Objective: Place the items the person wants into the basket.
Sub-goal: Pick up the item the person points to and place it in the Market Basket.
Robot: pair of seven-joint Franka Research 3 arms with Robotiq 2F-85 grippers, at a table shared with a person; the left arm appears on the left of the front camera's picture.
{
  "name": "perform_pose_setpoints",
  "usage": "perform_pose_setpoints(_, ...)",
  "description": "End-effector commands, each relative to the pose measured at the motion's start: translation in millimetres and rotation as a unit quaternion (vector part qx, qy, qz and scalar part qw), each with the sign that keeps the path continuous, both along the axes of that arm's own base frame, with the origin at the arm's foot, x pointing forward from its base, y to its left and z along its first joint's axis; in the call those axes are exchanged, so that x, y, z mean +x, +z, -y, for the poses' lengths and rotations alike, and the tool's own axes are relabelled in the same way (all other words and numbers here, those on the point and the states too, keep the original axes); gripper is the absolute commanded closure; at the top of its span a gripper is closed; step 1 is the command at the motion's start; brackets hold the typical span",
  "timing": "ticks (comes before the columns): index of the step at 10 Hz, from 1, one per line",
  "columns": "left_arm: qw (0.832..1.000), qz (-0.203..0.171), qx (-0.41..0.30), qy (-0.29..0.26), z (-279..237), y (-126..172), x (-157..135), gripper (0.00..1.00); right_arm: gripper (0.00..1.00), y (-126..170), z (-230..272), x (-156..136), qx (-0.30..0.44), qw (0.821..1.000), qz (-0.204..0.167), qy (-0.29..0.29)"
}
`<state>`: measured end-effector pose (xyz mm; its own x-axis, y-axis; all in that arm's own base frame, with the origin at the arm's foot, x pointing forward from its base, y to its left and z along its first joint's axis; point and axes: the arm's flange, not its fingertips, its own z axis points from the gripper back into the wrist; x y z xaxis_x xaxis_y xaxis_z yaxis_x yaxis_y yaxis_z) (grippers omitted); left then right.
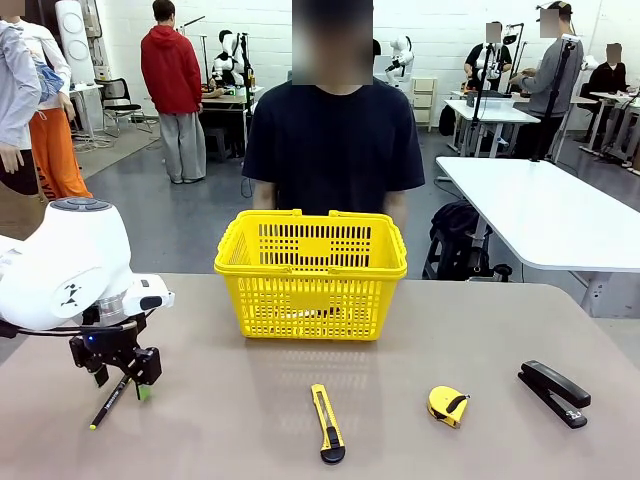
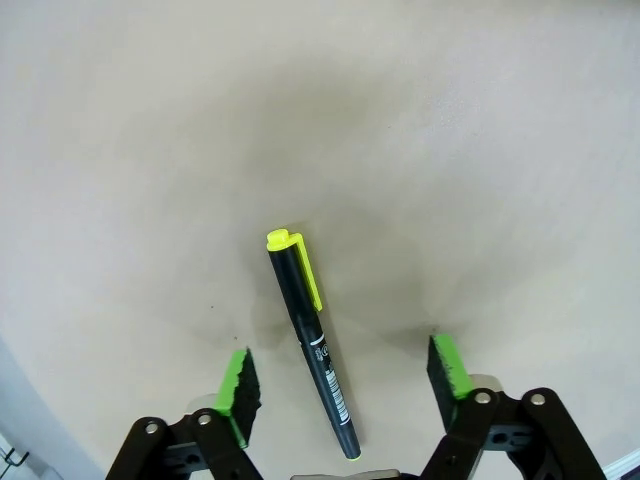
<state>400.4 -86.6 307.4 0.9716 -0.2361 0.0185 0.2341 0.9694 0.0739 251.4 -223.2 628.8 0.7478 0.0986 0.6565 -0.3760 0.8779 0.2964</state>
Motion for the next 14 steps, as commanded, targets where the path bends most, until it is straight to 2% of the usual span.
perform_pose_setpoints(1, 1.0, 0.006, 0.002, 0.013, -12.7, -9.2, -52.9, 0.92, 0.0, -0.9, -0.5, -0.1, 0.004, 1.0, 0.003, 0.008)
perform_pose_setpoints(2, 1.0, 0.005, 0.002, 0.013, -13.1, -8.8, -53.4, 1.0, 0.0, -0.9, -0.5, -0.1, 0.004, 1.0, 0.003, 0.008)
perform_pose_setpoints(4, 1.0, 0.004, 0.0, 0.014, -13.4, -8.2, -53.5, 1.0, 0.0, -0.9, -0.5, -0.1, 0.004, 1.0, 0.003, 0.008)
perform_pose_setpoints(5, 1.0, 0.002, -0.001, 0.013, -13.2, -8.4, -53.4, 0.9, 0.0, -0.9, -0.5, -0.1, 0.004, 1.0, 0.003, 0.008)
perform_pose_setpoints(6, 1.0, 0.001, -0.002, 0.012, -13.2, -8.3, -53.4, 0.99, 0.0, -0.9, -0.5, -0.1, 0.004, 1.0, 0.003, 0.008)
perform_pose_setpoints(12, 1.0, -0.023, -0.009, -0.008, -13.5, -8.1, -52.3, 1.0, 0.0, -0.9, -0.5, -0.1, 0.004, 1.0, 0.003, 0.008)
perform_pose_setpoints(13, 0.999, -0.025, -0.009, -0.024, -11.3, -0.4, -51.9, 1.0, 0.0, -0.9, -0.5, -0.1, 0.004, 1.0, 0.003, 0.008)
perform_pose_setpoints(14, 0.998, -0.03, -0.001, -0.051, -6.4, 24.4, -48.0, 1.0, 0.0, -0.9, -0.5, -0.1, 0.004, 1.0, 0.003, 0.008)
